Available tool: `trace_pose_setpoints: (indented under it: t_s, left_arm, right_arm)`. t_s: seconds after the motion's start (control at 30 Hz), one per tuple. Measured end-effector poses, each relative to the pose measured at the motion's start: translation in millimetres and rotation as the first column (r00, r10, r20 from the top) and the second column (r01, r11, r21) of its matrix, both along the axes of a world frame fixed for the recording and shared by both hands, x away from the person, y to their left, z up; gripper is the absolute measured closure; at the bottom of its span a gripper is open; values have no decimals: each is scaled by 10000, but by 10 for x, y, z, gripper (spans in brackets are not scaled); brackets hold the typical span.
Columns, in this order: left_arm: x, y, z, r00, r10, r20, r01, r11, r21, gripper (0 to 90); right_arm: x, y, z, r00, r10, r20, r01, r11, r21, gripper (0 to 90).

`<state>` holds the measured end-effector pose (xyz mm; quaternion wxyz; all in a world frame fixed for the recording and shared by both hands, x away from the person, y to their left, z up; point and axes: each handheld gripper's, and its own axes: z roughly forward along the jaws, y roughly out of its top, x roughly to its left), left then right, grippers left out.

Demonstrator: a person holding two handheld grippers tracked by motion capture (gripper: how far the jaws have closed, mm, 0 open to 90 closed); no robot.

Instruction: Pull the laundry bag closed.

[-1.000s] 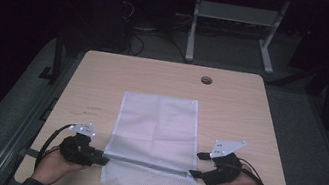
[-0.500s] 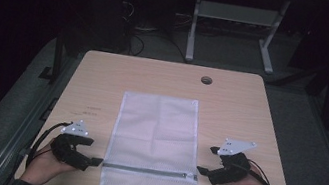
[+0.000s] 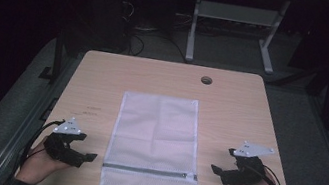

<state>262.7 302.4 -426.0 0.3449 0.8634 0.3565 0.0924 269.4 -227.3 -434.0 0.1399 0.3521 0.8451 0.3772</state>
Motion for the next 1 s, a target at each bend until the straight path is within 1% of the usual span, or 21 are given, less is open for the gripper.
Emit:
trace_pose_setpoints:
  t_s: [0.1,0.13,0.2,0.27,0.3,0.37,0.4,0.47,0.53,0.6,1.0]
  left_arm:
    - [-5,45,-10,9998,172,103,-171,9998,-114,136]
    - [-5,45,-10,9998,172,103,-171,9998,-114,137]
    - [-10,99,-30,9994,243,246,-243,9997,-39,138]
    - [-10,120,-43,9992,257,290,-255,9997,-65,138]
    - [-7,161,-64,9986,368,373,-367,9993,-20,137]
    - [-4,179,-72,9985,405,368,-407,9992,37,137]
    - [-1,193,-83,9980,470,431,-474,9988,75,137]
    - [3,201,-87,9978,505,441,-508,9987,54,138]
    - [14,225,-96,9971,658,394,-655,9978,-98,138]
    - [14,235,-101,9966,736,382,-732,9972,-127,138]
    - [27,239,-112,9969,712,336,-707,9974,-156,138]
  right_arm:
    - [-23,-58,-5,9994,-346,40,345,9992,215,132]
    - [-23,-58,-5,9994,-346,40,345,9992,215,132]
    - [-20,-113,-30,9982,-580,118,577,9980,255,124]
    - [2,-151,-52,9972,-731,124,727,9968,340,115]
    - [12,-170,-63,9970,-767,125,763,9965,340,115]
    - [18,-188,-75,9964,-836,113,832,9960,336,115]
    - [35,-220,-101,9959,-901,86,898,9956,276,113]
    - [49,-247,-124,9952,-976,48,975,9949,242,113]
    - [64,-265,-147,9947,-1025,-4,1025,9945,205,113]
    - [67,-270,-156,9947,-1029,-30,1029,9945,174,113]
    - [63,-257,-151,9958,-916,14,915,9956,207,113]
